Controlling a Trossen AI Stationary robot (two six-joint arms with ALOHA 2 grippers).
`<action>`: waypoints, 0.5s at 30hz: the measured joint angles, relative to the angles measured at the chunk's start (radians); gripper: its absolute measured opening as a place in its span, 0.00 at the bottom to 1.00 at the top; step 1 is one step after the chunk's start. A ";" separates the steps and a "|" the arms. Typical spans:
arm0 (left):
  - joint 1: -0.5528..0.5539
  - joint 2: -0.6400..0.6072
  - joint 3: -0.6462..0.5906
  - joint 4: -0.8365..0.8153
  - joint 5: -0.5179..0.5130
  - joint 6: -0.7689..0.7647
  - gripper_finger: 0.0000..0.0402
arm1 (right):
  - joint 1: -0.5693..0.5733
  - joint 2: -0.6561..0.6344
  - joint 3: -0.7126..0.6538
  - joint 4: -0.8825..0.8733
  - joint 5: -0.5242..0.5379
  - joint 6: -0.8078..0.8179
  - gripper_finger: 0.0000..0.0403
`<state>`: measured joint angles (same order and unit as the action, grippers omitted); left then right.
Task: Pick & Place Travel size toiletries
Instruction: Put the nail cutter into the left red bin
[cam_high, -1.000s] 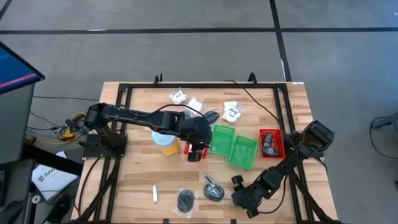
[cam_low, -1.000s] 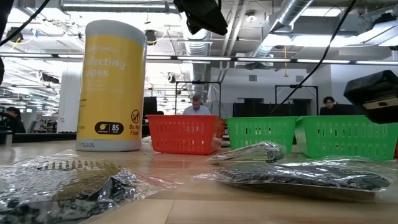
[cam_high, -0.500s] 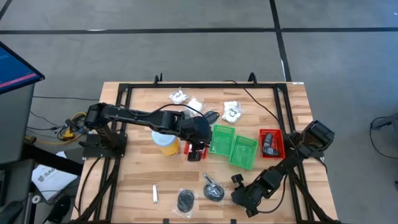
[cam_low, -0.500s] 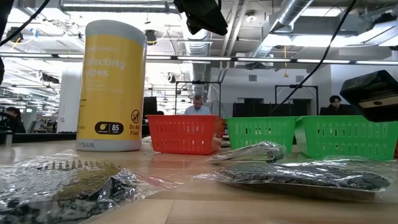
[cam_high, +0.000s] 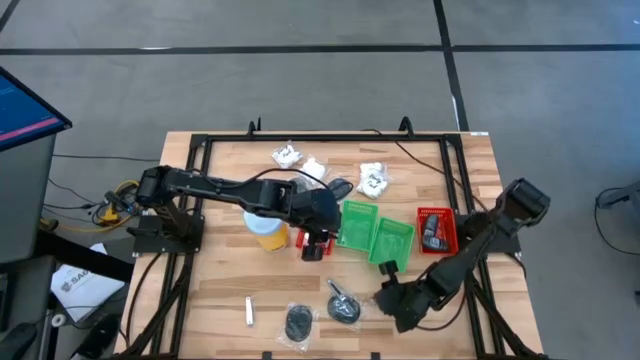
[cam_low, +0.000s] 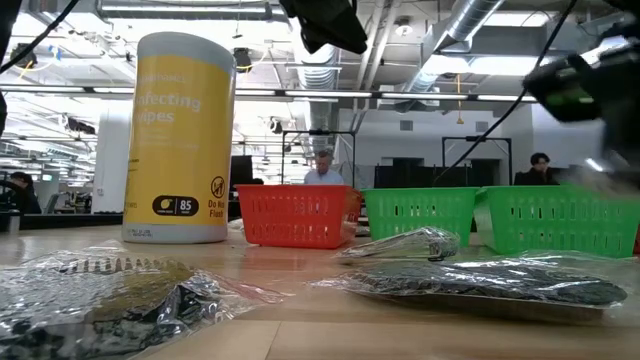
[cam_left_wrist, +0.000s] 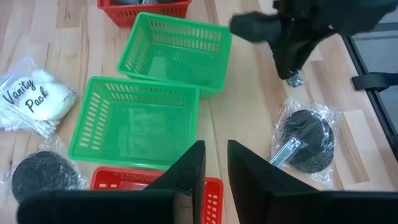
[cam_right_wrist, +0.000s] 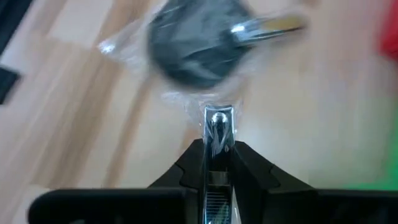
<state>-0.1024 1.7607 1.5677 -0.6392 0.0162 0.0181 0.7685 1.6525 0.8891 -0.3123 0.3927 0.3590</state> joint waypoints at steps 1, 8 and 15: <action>0.000 0.000 0.000 0.003 0.000 0.000 0.15 | -0.005 -0.019 0.000 0.000 0.018 -0.001 0.11; -0.002 0.000 0.000 0.020 0.000 0.002 0.15 | -0.035 -0.139 0.002 -0.009 0.153 -0.075 0.11; -0.002 0.000 0.000 0.063 0.000 0.003 0.15 | -0.087 -0.240 0.004 -0.026 0.283 -0.102 0.11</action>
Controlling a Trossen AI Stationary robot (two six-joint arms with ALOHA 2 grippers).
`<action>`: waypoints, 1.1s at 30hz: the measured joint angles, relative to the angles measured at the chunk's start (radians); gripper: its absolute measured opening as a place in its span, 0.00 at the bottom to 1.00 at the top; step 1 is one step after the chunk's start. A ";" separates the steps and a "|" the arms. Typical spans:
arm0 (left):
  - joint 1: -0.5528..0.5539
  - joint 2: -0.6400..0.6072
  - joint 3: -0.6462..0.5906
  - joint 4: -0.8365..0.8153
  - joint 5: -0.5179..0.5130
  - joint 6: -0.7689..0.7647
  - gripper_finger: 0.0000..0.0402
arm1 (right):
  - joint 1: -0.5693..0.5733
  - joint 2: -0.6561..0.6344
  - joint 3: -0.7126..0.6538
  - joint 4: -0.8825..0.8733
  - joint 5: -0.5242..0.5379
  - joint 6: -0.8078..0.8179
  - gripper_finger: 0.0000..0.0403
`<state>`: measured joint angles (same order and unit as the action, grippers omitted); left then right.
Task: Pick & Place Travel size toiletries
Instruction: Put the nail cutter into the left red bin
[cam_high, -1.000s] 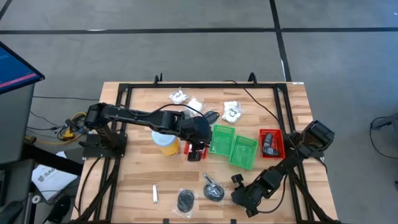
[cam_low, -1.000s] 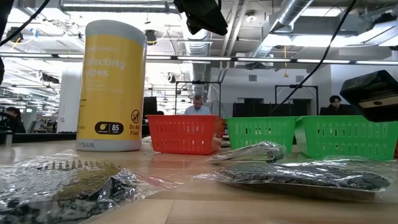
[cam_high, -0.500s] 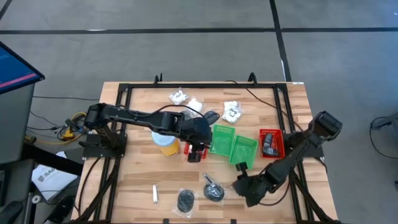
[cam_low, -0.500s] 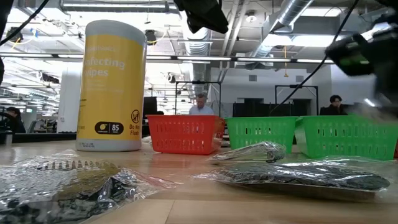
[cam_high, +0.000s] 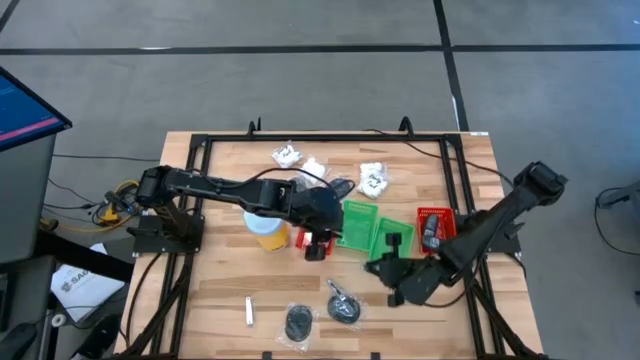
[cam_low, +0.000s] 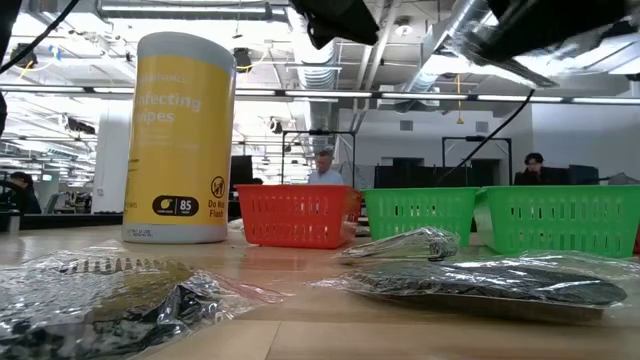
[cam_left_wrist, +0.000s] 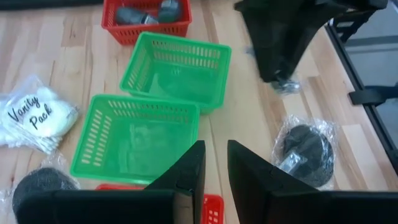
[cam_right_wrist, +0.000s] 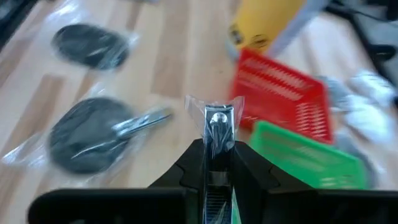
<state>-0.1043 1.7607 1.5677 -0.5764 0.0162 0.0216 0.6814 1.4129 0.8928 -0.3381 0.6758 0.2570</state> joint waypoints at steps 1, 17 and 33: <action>0.000 0.000 0.000 0.010 0.000 0.000 0.15 | -0.007 -0.015 0.000 -0.007 0.018 -0.004 0.11; 0.010 0.000 0.000 0.185 -0.037 0.001 0.15 | -0.076 -0.259 0.002 0.018 0.191 -0.151 0.11; 0.020 0.000 0.000 0.460 -0.045 0.110 0.20 | -0.076 -0.374 0.002 0.335 0.221 -0.483 0.11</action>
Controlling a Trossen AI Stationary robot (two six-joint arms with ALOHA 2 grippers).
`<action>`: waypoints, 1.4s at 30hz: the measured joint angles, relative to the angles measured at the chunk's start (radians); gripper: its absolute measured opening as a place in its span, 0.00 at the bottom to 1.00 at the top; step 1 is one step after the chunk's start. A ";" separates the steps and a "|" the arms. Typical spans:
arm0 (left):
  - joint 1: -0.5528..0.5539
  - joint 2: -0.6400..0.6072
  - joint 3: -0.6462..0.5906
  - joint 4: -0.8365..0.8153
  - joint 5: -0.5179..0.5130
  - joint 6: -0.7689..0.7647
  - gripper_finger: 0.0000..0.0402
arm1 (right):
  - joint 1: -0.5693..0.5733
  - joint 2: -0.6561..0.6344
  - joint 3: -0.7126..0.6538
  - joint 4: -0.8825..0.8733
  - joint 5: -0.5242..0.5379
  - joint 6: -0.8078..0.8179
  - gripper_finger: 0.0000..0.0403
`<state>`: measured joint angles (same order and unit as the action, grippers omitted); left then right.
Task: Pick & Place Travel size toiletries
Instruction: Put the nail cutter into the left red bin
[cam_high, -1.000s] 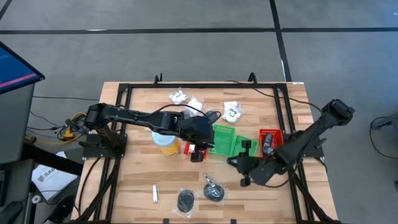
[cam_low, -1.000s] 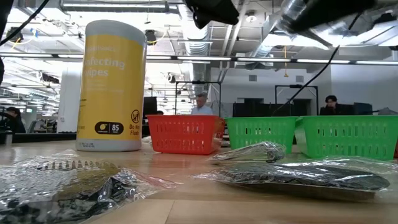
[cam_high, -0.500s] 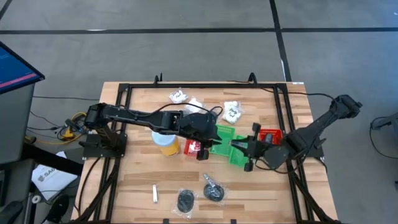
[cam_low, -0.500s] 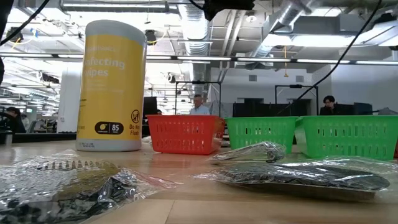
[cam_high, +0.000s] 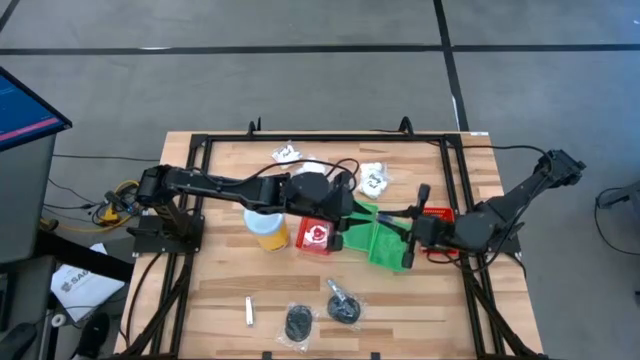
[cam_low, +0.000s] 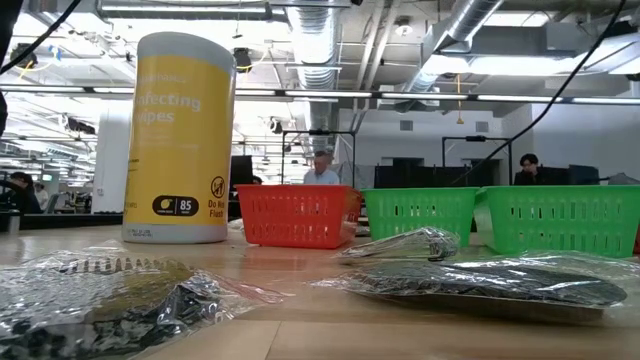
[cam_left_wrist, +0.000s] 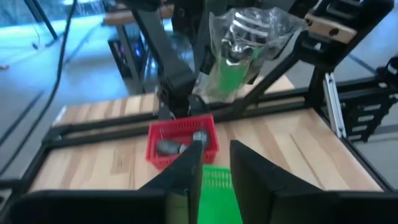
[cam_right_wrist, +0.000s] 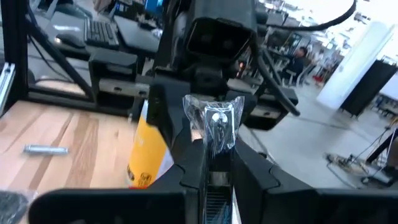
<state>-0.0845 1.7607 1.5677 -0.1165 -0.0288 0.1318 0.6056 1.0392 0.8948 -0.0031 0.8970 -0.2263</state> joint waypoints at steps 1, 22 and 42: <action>0.000 0.000 0.000 0.015 0.000 0.001 0.22 | 0.000 -0.001 0.000 0.015 0.000 -0.018 0.11; 0.000 0.000 0.000 0.326 0.000 0.047 0.62 | -0.075 0.009 0.000 0.324 -0.088 -0.240 0.11; 0.002 0.000 0.000 0.344 0.000 0.047 0.50 | -0.148 0.023 0.000 0.421 -0.272 -0.255 0.11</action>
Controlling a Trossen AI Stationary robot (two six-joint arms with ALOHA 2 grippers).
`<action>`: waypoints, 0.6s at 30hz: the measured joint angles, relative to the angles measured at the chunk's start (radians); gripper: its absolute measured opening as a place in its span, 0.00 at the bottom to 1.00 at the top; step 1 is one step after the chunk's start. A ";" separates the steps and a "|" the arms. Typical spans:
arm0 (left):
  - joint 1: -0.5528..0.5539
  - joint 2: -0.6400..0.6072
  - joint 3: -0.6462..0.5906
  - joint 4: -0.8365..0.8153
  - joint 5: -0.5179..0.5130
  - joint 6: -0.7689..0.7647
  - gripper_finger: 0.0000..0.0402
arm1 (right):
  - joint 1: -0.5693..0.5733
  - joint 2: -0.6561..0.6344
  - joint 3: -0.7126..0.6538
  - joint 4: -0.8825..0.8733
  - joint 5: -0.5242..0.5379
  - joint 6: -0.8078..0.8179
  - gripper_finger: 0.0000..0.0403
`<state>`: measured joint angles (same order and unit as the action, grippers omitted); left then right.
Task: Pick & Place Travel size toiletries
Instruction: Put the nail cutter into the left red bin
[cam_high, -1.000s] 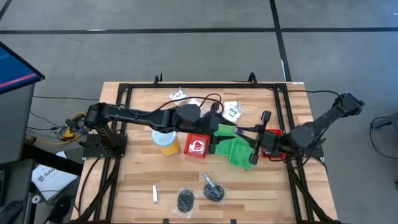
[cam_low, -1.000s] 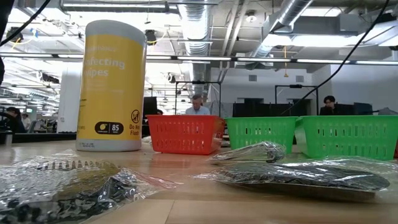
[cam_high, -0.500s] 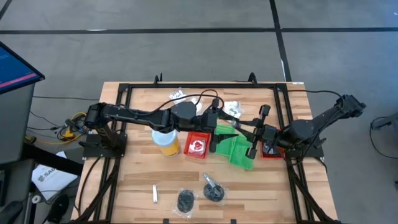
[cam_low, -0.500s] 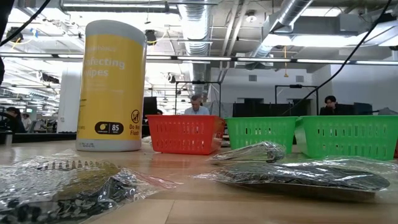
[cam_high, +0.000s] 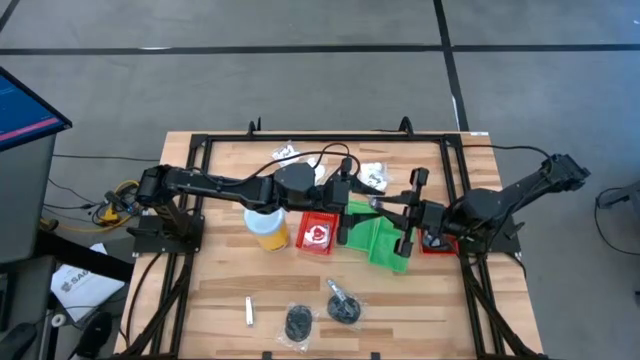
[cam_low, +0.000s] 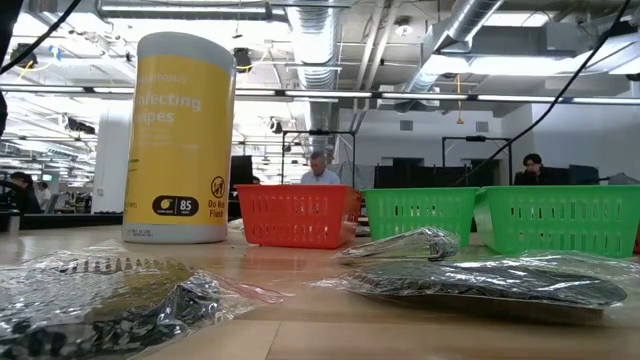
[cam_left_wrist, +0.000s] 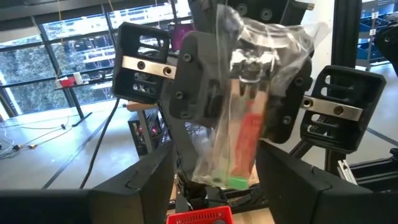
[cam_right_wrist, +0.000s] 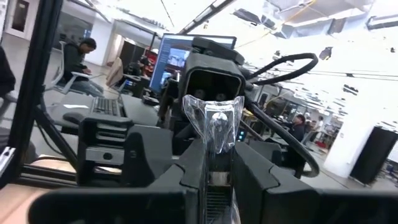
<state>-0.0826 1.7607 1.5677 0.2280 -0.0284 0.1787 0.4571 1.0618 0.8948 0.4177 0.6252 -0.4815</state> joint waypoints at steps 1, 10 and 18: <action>0.000 0.000 0.000 0.000 0.000 0.000 0.48 | -0.002 0.000 0.000 0.003 0.000 0.000 0.11; 0.000 0.000 0.000 -0.001 -0.010 0.009 0.14 | -0.002 0.000 0.000 -0.002 0.004 -0.001 0.11; 0.000 0.000 0.000 -0.011 -0.007 0.023 0.14 | -0.002 0.000 0.001 -0.026 -0.001 -0.002 0.18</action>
<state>-0.0826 1.7607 1.5677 0.2169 -0.0357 0.2012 0.4551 1.0615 0.8955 0.3916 0.6246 -0.4837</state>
